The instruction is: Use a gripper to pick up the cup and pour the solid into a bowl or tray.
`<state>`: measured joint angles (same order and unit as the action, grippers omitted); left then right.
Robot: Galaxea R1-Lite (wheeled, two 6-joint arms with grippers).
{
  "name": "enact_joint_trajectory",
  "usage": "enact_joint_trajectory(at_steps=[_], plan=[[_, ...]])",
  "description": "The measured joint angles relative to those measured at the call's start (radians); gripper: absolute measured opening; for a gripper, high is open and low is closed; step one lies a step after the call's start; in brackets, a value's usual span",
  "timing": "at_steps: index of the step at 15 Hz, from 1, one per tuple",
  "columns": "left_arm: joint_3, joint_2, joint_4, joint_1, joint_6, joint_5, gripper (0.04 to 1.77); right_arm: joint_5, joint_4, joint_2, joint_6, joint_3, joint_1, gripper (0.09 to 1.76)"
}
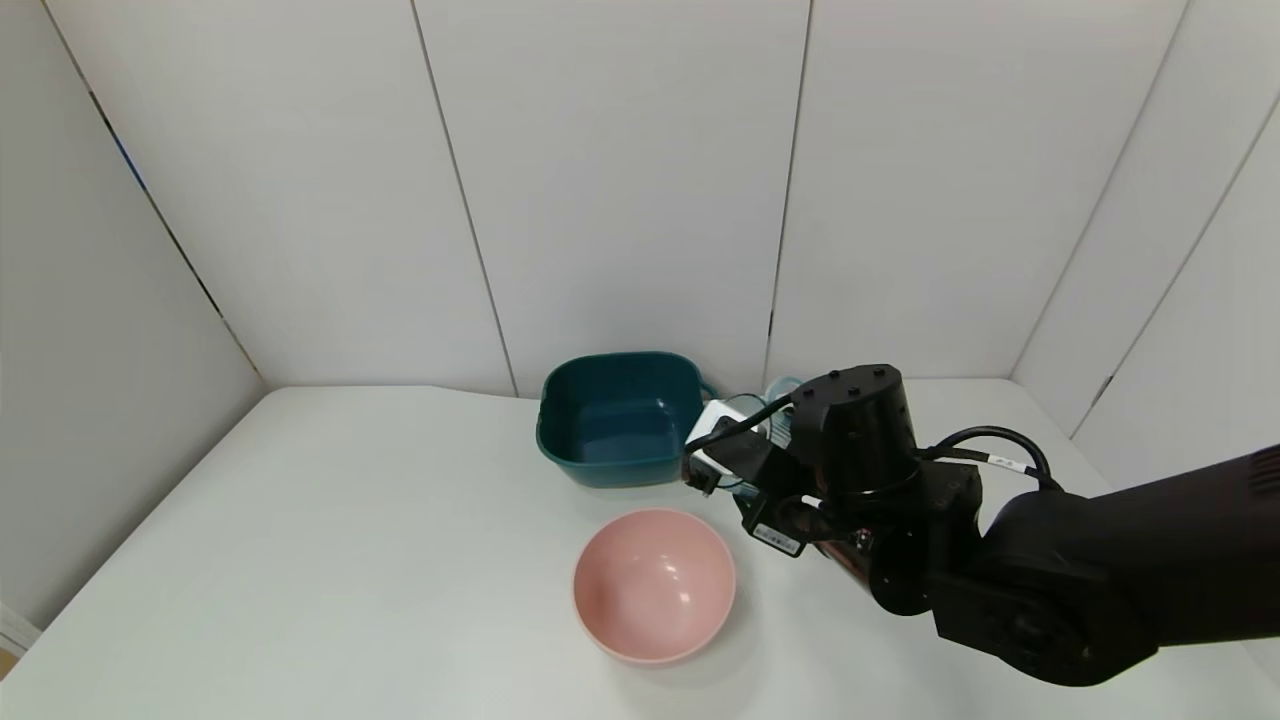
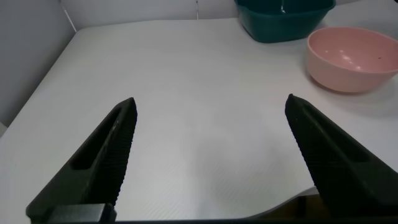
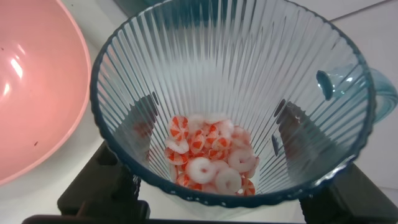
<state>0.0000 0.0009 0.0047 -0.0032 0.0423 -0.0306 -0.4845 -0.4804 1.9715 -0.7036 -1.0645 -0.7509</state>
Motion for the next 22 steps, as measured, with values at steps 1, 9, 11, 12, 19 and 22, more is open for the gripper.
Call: enact_joint_trajectory(at_steps=[1, 9, 11, 12, 19, 22], plan=[[0.0, 0.0, 0.0, 0.0, 0.0, 0.0, 1.72, -0.018, -0.004, -0.001, -0.029, 0.0, -0.006, 1.37], [0.0, 0.0, 0.0, 0.0, 0.0, 0.0, 1.72, -0.151, 0.0, 0.008, -0.242, 0.002, -0.05, 1.37], [0.0, 0.0, 0.0, 0.0, 0.0, 0.0, 1.72, -0.185, -0.004, 0.02, -0.286, 0.0, -0.055, 1.37], [0.0, 0.0, 0.0, 0.0, 0.0, 0.0, 1.72, -0.192, -0.001, 0.025, -0.293, -0.002, -0.063, 1.37], [0.0, 0.0, 0.0, 0.0, 0.0, 0.0, 1.72, -0.223, -0.009, 0.056, -0.47, -0.019, -0.096, 1.37], [0.0, 0.0, 0.0, 0.0, 0.0, 0.0, 1.72, -0.24, -0.003, 0.066, -0.513, -0.026, -0.113, 1.37]])
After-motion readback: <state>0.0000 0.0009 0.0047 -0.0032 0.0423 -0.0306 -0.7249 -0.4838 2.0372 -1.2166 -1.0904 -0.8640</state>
